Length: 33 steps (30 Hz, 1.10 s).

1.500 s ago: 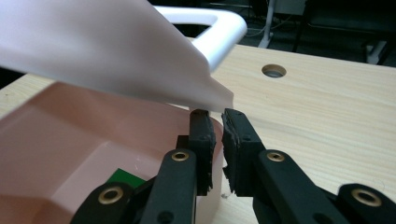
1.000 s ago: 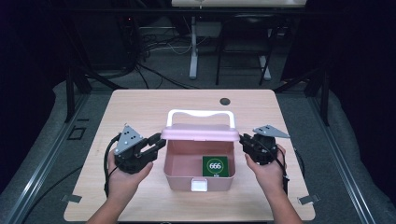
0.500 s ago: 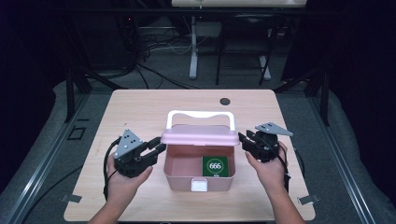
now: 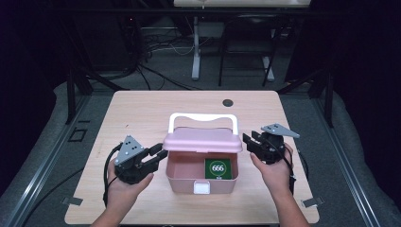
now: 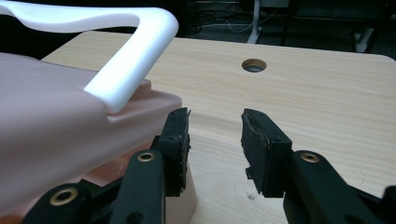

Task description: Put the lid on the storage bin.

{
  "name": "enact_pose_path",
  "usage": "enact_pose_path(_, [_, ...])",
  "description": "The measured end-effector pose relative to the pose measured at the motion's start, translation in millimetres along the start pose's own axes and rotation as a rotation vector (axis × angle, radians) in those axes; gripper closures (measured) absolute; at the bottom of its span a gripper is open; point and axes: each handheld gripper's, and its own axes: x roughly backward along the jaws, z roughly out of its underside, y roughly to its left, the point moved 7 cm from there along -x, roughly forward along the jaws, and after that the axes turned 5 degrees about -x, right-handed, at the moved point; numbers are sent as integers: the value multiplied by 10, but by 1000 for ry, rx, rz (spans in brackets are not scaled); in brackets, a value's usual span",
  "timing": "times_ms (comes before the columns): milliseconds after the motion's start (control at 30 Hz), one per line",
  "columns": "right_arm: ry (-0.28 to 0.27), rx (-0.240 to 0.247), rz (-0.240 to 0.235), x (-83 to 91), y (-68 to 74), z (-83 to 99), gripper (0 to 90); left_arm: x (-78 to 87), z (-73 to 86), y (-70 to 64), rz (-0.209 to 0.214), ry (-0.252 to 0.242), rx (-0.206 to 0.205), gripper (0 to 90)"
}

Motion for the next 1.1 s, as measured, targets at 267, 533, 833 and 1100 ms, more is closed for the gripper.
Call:
enact_pose_path(267, [-5, -3, 7, 21, -14, -8, 616, 27, 73, -36, 14, 9, -7, 704])
enact_pose_path(533, [-12, -2, 10, 54, -8, -11, 615, 59, 161, -69, 24, 17, -9, 705])
enact_pose_path(833, [-17, -11, 14, 84, -35, -14, 614, 65, 243, -90, 31, 10, -2, 704])
enact_pose_path(1100, [-27, -16, 14, 80, -46, -18, 614, 75, 347, -133, 34, 24, -9, 707])
